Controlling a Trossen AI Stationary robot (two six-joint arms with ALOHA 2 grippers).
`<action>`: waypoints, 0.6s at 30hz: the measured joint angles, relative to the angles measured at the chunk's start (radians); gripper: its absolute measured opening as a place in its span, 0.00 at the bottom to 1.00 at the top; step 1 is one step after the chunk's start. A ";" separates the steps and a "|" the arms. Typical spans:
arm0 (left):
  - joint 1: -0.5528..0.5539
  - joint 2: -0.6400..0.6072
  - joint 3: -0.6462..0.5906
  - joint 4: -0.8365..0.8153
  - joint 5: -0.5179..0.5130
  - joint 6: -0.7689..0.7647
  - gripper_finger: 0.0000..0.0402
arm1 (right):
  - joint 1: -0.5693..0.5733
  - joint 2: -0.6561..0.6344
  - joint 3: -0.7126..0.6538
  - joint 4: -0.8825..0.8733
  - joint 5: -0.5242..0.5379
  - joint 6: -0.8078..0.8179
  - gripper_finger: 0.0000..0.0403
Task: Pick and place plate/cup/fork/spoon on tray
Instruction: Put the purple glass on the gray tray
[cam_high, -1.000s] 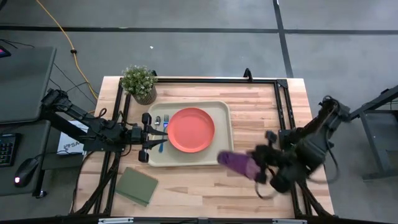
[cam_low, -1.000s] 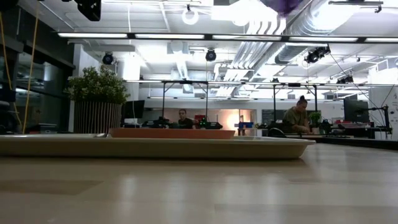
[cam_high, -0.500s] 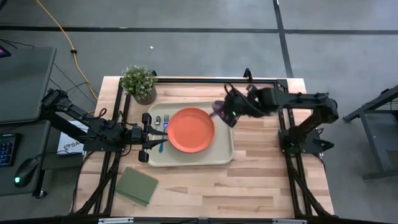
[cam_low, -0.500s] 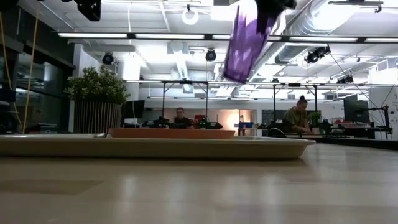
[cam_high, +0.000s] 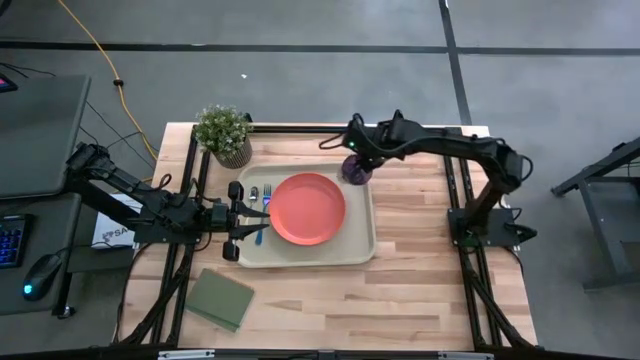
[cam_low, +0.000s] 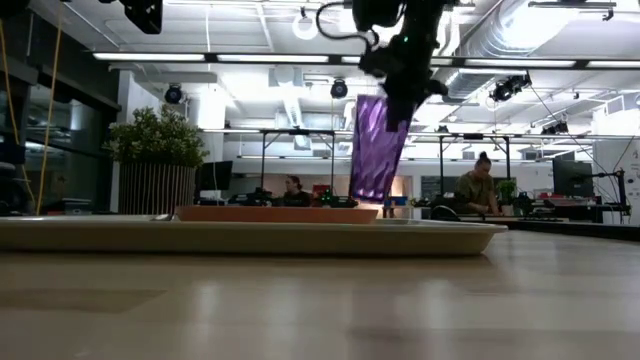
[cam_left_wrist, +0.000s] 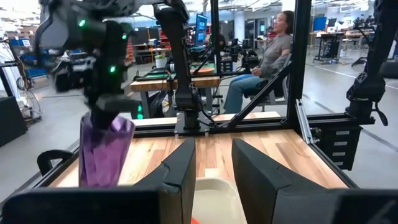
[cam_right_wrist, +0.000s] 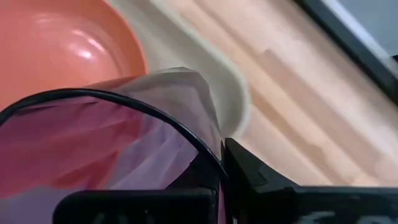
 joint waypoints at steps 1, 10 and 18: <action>0.000 0.000 0.000 0.000 0.000 0.000 0.21 | -0.009 0.013 0.000 0.004 -0.022 -0.003 0.00; 0.000 0.000 0.000 0.000 0.000 0.000 0.21 | -0.048 0.049 0.000 -0.074 -0.073 -0.002 0.00; 0.000 0.000 0.000 0.000 0.000 0.000 0.21 | -0.058 0.057 0.000 -0.045 -0.095 0.042 0.00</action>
